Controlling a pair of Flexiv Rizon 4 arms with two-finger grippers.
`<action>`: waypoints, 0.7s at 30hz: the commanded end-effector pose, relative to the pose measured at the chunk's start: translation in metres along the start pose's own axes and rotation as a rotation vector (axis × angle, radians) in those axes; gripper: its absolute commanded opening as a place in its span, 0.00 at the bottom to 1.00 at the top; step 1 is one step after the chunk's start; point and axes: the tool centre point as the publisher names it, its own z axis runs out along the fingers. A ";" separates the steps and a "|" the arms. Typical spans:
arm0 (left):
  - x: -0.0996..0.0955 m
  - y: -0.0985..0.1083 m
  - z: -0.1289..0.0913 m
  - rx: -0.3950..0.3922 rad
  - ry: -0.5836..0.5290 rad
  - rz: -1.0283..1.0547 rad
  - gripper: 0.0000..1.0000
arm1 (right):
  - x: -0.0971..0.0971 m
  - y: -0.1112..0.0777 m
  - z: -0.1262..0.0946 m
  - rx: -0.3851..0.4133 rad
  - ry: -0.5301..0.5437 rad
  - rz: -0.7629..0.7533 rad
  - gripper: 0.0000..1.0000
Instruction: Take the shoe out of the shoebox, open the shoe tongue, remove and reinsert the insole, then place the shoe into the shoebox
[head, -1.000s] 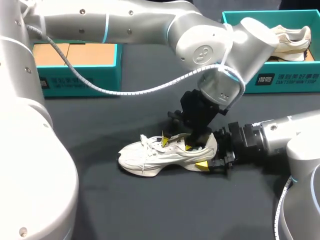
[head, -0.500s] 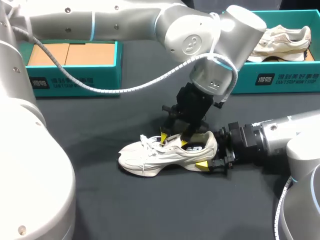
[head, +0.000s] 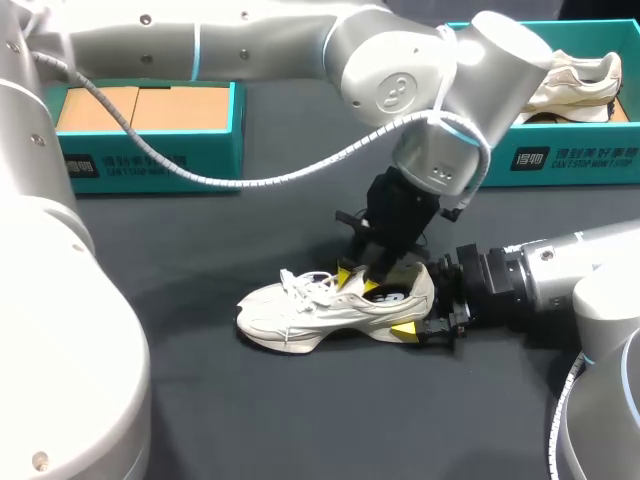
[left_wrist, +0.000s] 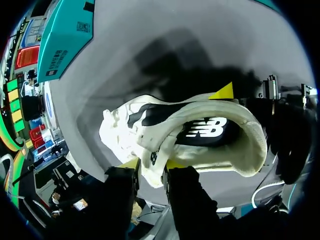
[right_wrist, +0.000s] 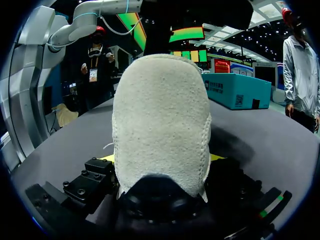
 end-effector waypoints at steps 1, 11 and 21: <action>-0.008 0.006 0.000 0.020 0.013 0.001 0.14 | 0.001 0.000 0.001 0.005 -0.001 0.001 0.00; -0.012 0.002 0.002 0.019 0.022 0.022 0.36 | 0.001 0.000 0.001 0.005 -0.001 0.001 0.00; -0.005 -0.022 0.000 -0.019 -0.002 0.055 0.41 | 0.001 0.000 0.001 0.005 -0.001 0.001 0.00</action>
